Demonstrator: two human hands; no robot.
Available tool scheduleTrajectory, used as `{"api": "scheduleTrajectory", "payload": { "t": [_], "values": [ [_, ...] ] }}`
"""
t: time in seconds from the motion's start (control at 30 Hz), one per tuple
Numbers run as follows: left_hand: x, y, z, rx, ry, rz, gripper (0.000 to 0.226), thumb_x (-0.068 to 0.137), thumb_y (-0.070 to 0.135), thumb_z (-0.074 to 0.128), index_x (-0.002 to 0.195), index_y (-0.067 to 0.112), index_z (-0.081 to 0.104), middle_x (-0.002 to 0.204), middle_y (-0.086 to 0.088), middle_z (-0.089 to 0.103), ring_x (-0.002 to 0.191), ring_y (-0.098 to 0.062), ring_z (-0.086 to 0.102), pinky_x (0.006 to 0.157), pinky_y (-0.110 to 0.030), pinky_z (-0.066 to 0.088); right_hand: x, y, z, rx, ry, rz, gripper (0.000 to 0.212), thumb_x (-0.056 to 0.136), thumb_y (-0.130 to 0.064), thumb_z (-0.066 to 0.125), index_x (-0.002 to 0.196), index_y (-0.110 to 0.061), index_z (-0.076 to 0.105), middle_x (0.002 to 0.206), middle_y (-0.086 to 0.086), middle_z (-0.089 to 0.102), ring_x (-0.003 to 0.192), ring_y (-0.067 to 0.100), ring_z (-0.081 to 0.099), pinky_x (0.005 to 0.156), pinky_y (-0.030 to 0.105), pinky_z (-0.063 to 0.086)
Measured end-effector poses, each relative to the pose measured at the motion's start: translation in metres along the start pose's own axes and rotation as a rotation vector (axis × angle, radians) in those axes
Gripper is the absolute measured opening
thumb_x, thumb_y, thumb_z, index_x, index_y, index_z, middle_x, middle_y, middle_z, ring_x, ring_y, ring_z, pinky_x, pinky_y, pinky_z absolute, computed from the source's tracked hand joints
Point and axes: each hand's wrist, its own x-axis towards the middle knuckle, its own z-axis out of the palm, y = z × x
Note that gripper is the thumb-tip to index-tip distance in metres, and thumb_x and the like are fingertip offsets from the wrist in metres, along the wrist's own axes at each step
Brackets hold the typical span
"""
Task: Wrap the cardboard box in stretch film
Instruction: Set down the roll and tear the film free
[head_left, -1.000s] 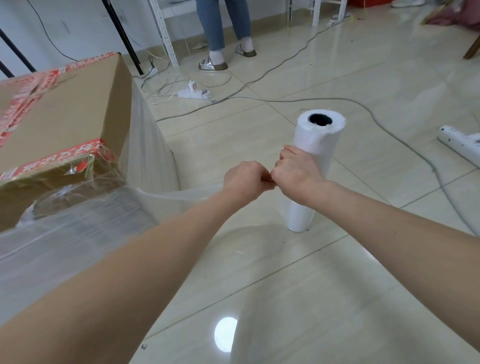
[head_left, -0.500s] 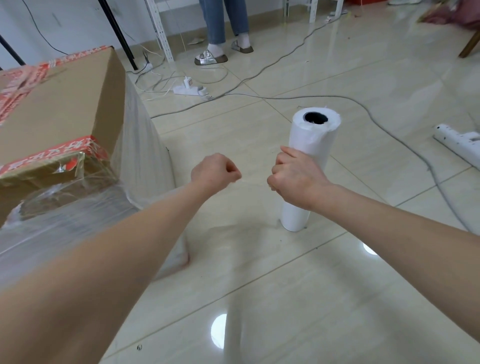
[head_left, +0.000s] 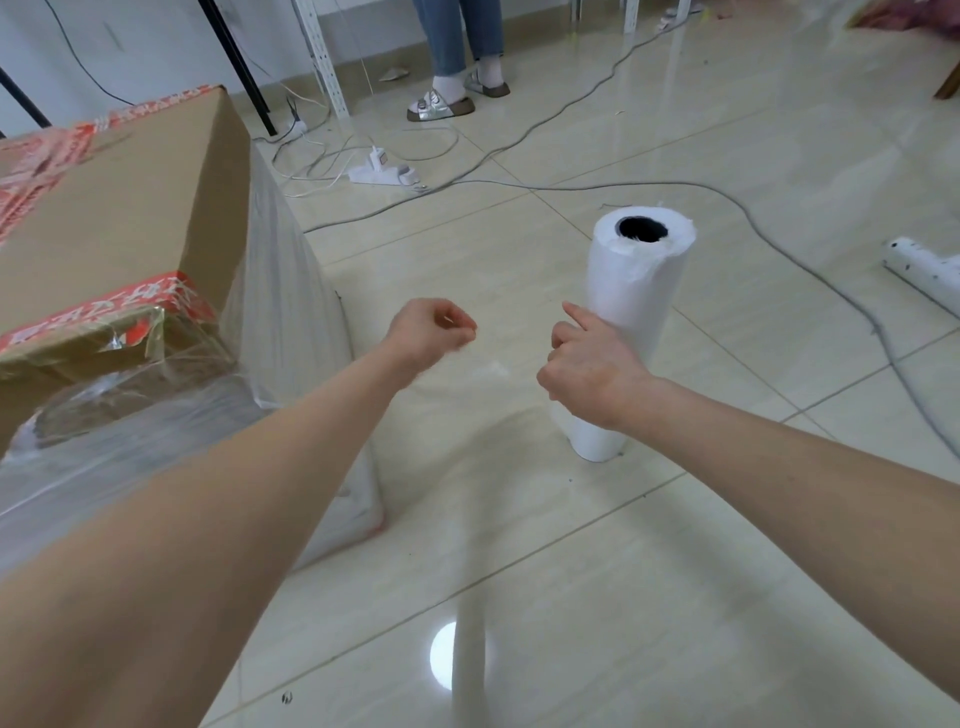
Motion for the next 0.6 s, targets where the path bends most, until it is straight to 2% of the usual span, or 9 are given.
{"api": "scheduleTrajectory", "payload": {
  "t": [0.1, 0.17, 0.2, 0.3, 0.37, 0.43, 0.53, 0.57, 0.6],
  "values": [
    [0.014, 0.013, -0.014, -0.223, 0.333, -0.074, 0.014, 0.081, 0.005, 0.069, 0.089, 0.016, 0.068, 0.081, -0.001, 0.065, 0.070, -0.011, 0.058, 0.067, -0.020, 0.045, 0.001, 0.000, 0.000, -0.009, -0.008, 0.008, 0.021, 0.095, -0.018, 0.047, 0.102, -0.024, 0.066, 0.100, -0.001, 0.068, 0.115, 0.022, 0.045, 0.120, 0.043, 0.003],
    [0.017, 0.025, -0.023, -0.249, 0.522, -0.045, 0.014, 0.083, 0.011, 0.066, 0.091, 0.023, 0.065, 0.089, 0.004, 0.066, 0.072, -0.009, 0.058, 0.070, -0.020, 0.047, 0.002, 0.000, 0.000, 0.005, -0.006, 0.019, 0.022, 0.095, -0.017, 0.046, 0.102, -0.022, 0.066, 0.100, 0.000, 0.067, 0.116, 0.022, 0.045, 0.120, 0.042, 0.003],
    [0.017, 0.032, -0.024, -0.200, 0.556, 0.004, 0.012, 0.085, 0.015, 0.064, 0.092, 0.025, 0.065, 0.090, 0.007, 0.066, 0.073, -0.008, 0.058, 0.071, -0.020, 0.047, 0.003, 0.000, 0.000, 0.010, -0.006, 0.024, 0.021, 0.096, -0.016, 0.046, 0.102, -0.021, 0.066, 0.101, 0.002, 0.067, 0.116, 0.023, 0.045, 0.120, 0.042, 0.004],
    [0.013, 0.058, -0.021, -0.007, 0.531, 0.158, 0.012, 0.088, 0.023, 0.059, 0.094, 0.028, 0.069, 0.085, 0.016, 0.062, 0.074, -0.006, 0.056, 0.067, -0.021, 0.043, 0.005, -0.001, -0.002, 0.023, -0.016, 0.038, 0.021, 0.096, -0.015, 0.045, 0.101, -0.020, 0.065, 0.103, 0.005, 0.066, 0.117, 0.023, 0.045, 0.120, 0.041, 0.005],
    [0.016, 0.065, -0.021, -0.059, 0.501, 0.134, 0.011, 0.086, 0.022, 0.061, 0.087, 0.028, 0.071, 0.082, 0.013, 0.066, 0.072, -0.005, 0.056, 0.064, -0.019, 0.043, 0.004, -0.001, -0.002, 0.026, -0.012, 0.036, 0.023, 0.095, -0.013, 0.045, 0.100, -0.020, 0.065, 0.101, 0.004, 0.066, 0.116, 0.022, 0.045, 0.120, 0.040, 0.005],
    [0.018, 0.055, -0.024, -0.049, 0.395, 0.057, 0.007, 0.081, 0.022, 0.067, 0.075, 0.025, 0.070, 0.079, 0.007, 0.069, 0.069, -0.008, 0.057, 0.066, -0.020, 0.045, 0.002, 0.000, -0.001, 0.016, -0.011, 0.028, 0.023, 0.095, -0.012, 0.045, 0.101, -0.021, 0.066, 0.101, 0.003, 0.066, 0.116, 0.022, 0.046, 0.120, 0.038, 0.004],
    [0.013, 0.027, -0.024, 0.404, 0.192, -0.045, 0.006, 0.077, 0.028, 0.073, 0.078, 0.026, 0.068, 0.084, 0.003, 0.067, 0.081, -0.017, 0.060, 0.075, -0.028, 0.048, -0.001, 0.002, 0.002, -0.008, -0.026, 0.018, 0.021, 0.094, -0.014, 0.047, 0.101, -0.023, 0.065, 0.100, 0.001, 0.067, 0.115, 0.021, 0.047, 0.120, 0.036, 0.004],
    [0.011, 0.022, -0.025, 0.535, 0.183, -0.048, 0.010, 0.077, 0.028, 0.073, 0.082, 0.027, 0.065, 0.088, 0.003, 0.064, 0.086, -0.018, 0.059, 0.077, -0.030, 0.048, -0.002, 0.001, 0.003, -0.006, -0.021, 0.019, 0.020, 0.095, -0.015, 0.047, 0.101, -0.023, 0.064, 0.099, 0.001, 0.067, 0.114, 0.021, 0.048, 0.120, 0.037, 0.004],
    [0.011, 0.020, -0.026, 0.570, 0.197, -0.050, 0.012, 0.076, 0.027, 0.074, 0.082, 0.027, 0.064, 0.090, 0.004, 0.063, 0.087, -0.019, 0.058, 0.078, -0.031, 0.048, -0.001, 0.001, 0.004, 0.010, -0.010, 0.023, 0.019, 0.095, -0.016, 0.047, 0.103, -0.021, 0.063, 0.097, 0.001, 0.067, 0.113, 0.022, 0.048, 0.119, 0.037, 0.005]
  ]
}}
